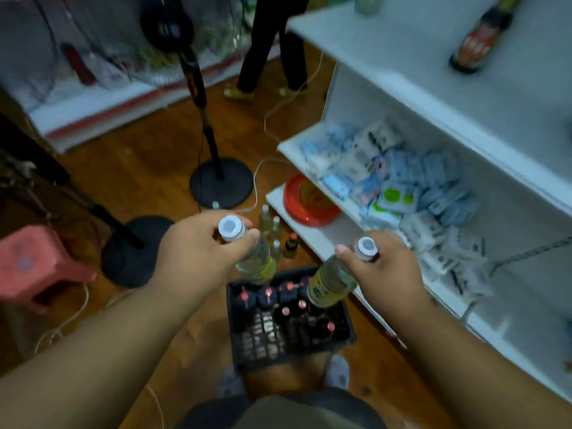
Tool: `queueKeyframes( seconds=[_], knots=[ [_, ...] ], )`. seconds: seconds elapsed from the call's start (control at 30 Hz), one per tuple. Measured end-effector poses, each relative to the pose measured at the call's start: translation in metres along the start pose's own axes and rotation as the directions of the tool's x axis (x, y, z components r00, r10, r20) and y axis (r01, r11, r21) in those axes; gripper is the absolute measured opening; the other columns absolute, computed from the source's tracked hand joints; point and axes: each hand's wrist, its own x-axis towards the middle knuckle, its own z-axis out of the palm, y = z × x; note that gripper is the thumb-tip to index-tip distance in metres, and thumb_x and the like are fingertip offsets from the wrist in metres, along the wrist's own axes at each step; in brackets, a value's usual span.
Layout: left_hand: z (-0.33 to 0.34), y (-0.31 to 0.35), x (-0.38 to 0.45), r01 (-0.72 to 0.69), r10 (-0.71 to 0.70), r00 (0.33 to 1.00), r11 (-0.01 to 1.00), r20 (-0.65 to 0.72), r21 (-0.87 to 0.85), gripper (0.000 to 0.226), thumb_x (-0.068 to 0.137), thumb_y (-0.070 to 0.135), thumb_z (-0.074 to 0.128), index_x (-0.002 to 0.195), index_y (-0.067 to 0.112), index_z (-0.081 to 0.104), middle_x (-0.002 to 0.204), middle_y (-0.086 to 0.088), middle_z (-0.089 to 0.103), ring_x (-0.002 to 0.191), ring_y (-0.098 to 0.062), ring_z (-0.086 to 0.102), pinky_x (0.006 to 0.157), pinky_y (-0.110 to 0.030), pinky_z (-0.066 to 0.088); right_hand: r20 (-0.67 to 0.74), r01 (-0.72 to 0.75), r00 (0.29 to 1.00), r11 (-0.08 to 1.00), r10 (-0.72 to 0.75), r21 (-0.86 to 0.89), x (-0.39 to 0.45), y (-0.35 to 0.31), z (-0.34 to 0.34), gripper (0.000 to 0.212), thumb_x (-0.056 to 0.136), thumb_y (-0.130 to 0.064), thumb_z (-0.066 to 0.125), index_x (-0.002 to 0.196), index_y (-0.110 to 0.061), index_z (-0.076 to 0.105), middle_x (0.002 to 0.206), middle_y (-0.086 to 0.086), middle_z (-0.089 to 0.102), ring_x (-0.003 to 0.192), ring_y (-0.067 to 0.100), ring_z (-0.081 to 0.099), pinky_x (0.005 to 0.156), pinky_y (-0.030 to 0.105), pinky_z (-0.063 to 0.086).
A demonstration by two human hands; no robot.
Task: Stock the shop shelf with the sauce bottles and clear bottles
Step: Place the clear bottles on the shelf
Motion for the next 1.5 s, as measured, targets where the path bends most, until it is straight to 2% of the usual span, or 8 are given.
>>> queueKeyframes(
  seconds=[0.17, 0.3, 0.43, 0.57, 0.73, 1.0, 1.3, 1.5],
  knots=[
    [-0.036, 0.049, 0.016, -0.089, 0.066, 0.987, 0.985, -0.149, -0.149, 0.011, 0.088, 0.032, 0.067, 0.082, 0.024, 0.064, 0.088, 0.009, 0.061, 0.080, -0.004, 0.057, 0.066, -0.025, 0.044, -0.147, 0.007, 0.988, 0.952, 0.040, 0.306, 0.012, -0.058, -0.019, 0.027, 0.089, -0.039, 0.066, 0.077, -0.018, 0.055, 0.074, 0.002, 0.063, 0.070, 0.007, 0.060, 0.062, 0.029, 0.047],
    [-0.051, 0.079, 0.030, -0.120, 0.091, 0.981, 0.978, -0.171, -0.172, 0.021, 0.092, 0.028, 0.062, 0.074, 0.016, 0.060, 0.069, 0.001, 0.067, 0.069, -0.007, 0.059, 0.063, -0.029, 0.044, -0.215, 0.085, 0.976, 0.888, 0.016, 0.453, 0.035, -0.090, -0.039, 0.043, 0.082, -0.049, 0.066, 0.073, -0.008, 0.053, 0.071, 0.016, 0.066, 0.069, 0.033, 0.063, 0.068, 0.048, 0.054],
    [-0.053, 0.105, 0.044, -0.143, 0.090, 0.957, 0.974, -0.277, -0.177, 0.040, 0.094, 0.028, 0.058, 0.059, 0.009, 0.056, 0.057, -0.002, 0.063, 0.063, -0.016, 0.060, 0.070, -0.041, 0.049, -0.294, 0.158, 0.955, 0.898, -0.034, 0.411, 0.061, -0.110, -0.059, 0.047, 0.085, -0.044, 0.066, 0.065, -0.002, 0.058, 0.061, 0.012, 0.063, 0.059, 0.028, 0.059, 0.064, 0.044, 0.051],
    [-0.050, 0.127, 0.059, -0.153, 0.075, 0.943, 0.963, -0.325, -0.223, 0.040, 0.095, 0.026, 0.056, 0.060, 0.007, 0.057, 0.056, -0.003, 0.063, 0.059, -0.012, 0.058, 0.065, -0.032, 0.044, -0.319, 0.184, 0.946, 0.898, -0.052, 0.401, 0.086, -0.114, -0.075, 0.039, 0.082, -0.035, 0.064, 0.063, -0.003, 0.057, 0.057, 0.010, 0.062, 0.057, 0.027, 0.060, 0.065, 0.046, 0.053],
    [-0.042, 0.149, 0.095, -0.188, 0.111, 0.952, 0.948, -0.285, -0.257, 0.040, 0.094, 0.023, 0.056, 0.057, 0.006, 0.057, 0.055, -0.004, 0.064, 0.058, -0.011, 0.058, 0.063, -0.024, 0.040, -0.349, 0.184, 0.937, 0.895, -0.034, 0.407, 0.115, -0.117, -0.093, 0.031, 0.088, -0.018, 0.067, 0.062, -0.005, 0.055, 0.052, 0.009, 0.062, 0.049, 0.018, 0.062, 0.061, 0.045, 0.056],
    [-0.025, 0.171, 0.193, -0.269, 0.227, 0.960, 0.908, -0.162, -0.321, 0.039, 0.091, 0.022, 0.058, 0.055, 0.007, 0.055, 0.053, -0.005, 0.063, 0.055, -0.012, 0.060, 0.064, -0.029, 0.044, -0.465, 0.093, 0.883, 0.945, 0.068, 0.314, 0.190, -0.135, -0.102, 0.030, 0.083, -0.022, 0.062, 0.061, -0.003, 0.054, 0.053, 0.009, 0.063, 0.051, 0.024, 0.060, 0.059, 0.045, 0.053],
    [-0.022, 0.182, 0.307, -0.257, 0.296, 0.955, 0.872, 0.031, -0.416, 0.030, 0.091, 0.023, 0.063, 0.066, 0.006, 0.061, 0.056, -0.008, 0.065, 0.050, -0.018, 0.061, 0.050, -0.026, 0.050, -0.636, 0.052, 0.720, 0.892, 0.278, 0.449, 0.305, -0.177, -0.117, 0.021, 0.080, -0.008, 0.059, 0.068, 0.008, 0.055, 0.046, 0.010, 0.060, 0.039, 0.007, 0.055, 0.052, 0.022, 0.046],
    [0.009, 0.227, 0.371, -0.340, 0.368, 0.929, 0.879, 0.024, -0.335, 0.031, 0.087, 0.014, 0.056, 0.057, 0.006, 0.054, 0.055, -0.011, 0.064, 0.052, -0.018, 0.064, 0.062, -0.038, 0.055, -0.628, 0.006, 0.720, 0.902, 0.296, 0.432, 0.369, -0.171, -0.133, 0.022, 0.080, -0.012, 0.056, 0.079, 0.010, 0.054, 0.070, 0.032, 0.064, 0.038, 0.010, 0.060, 0.050, 0.030, 0.043]
  ],
)
